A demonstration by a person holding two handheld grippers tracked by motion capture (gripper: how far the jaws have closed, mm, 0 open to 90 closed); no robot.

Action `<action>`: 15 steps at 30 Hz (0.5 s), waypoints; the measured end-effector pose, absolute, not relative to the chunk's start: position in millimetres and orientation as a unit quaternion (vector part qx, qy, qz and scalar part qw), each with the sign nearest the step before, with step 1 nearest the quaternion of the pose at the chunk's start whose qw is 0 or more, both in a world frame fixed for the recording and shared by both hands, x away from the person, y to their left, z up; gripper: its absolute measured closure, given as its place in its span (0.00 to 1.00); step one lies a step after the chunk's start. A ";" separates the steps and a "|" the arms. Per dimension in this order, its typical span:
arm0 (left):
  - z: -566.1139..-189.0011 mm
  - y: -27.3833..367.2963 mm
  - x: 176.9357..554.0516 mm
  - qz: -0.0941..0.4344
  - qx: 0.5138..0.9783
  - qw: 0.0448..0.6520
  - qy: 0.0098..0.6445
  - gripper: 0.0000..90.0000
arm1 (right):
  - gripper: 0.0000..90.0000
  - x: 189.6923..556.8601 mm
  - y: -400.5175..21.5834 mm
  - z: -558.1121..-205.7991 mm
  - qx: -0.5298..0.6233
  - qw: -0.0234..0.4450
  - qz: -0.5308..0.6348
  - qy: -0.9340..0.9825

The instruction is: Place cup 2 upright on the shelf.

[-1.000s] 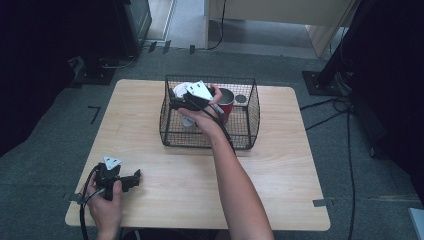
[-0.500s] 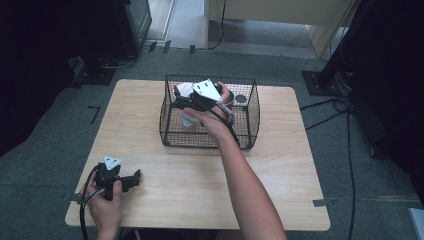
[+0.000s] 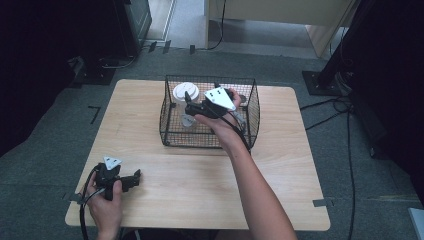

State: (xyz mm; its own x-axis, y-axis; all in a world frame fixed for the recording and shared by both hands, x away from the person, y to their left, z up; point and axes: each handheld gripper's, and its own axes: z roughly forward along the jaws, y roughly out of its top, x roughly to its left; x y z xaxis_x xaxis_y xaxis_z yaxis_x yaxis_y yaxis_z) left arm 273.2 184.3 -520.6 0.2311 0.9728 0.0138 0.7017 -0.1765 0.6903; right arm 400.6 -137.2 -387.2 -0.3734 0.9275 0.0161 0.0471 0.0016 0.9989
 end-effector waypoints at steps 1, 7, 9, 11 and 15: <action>-520.6 184.3 273.2 0.236 0.730 0.288 0.574 0.00 | 0.00 399.2 -139.9 -387.7 0.410 0.382 0.576 0.595; -520.6 184.3 273.2 0.236 0.730 0.288 0.574 0.00 | 0.00 391.7 -154.3 -391.9 0.415 0.387 0.569 0.595; -520.7 184.3 273.2 0.236 0.730 0.288 0.574 0.00 | 0.00 386.1 -162.3 -396.2 0.417 0.388 0.565 0.597; -520.7 184.3 273.2 0.236 0.730 0.288 0.574 0.00 | 0.00 382.4 -167.3 -399.2 0.418 0.387 0.563 0.598; -520.6 184.3 273.2 0.236 0.730 0.288 0.573 0.00 | 0.00 374.9 -176.3 -402.9 0.419 0.390 0.563 0.597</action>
State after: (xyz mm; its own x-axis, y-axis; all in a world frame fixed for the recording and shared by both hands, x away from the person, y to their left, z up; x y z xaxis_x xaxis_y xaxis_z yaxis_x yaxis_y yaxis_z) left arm 273.2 184.3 -520.6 0.2311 0.9728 0.0146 0.7013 -0.1769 0.6906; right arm 374.9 -176.3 -402.9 -0.3454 0.9384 0.0065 0.0618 0.0158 0.9980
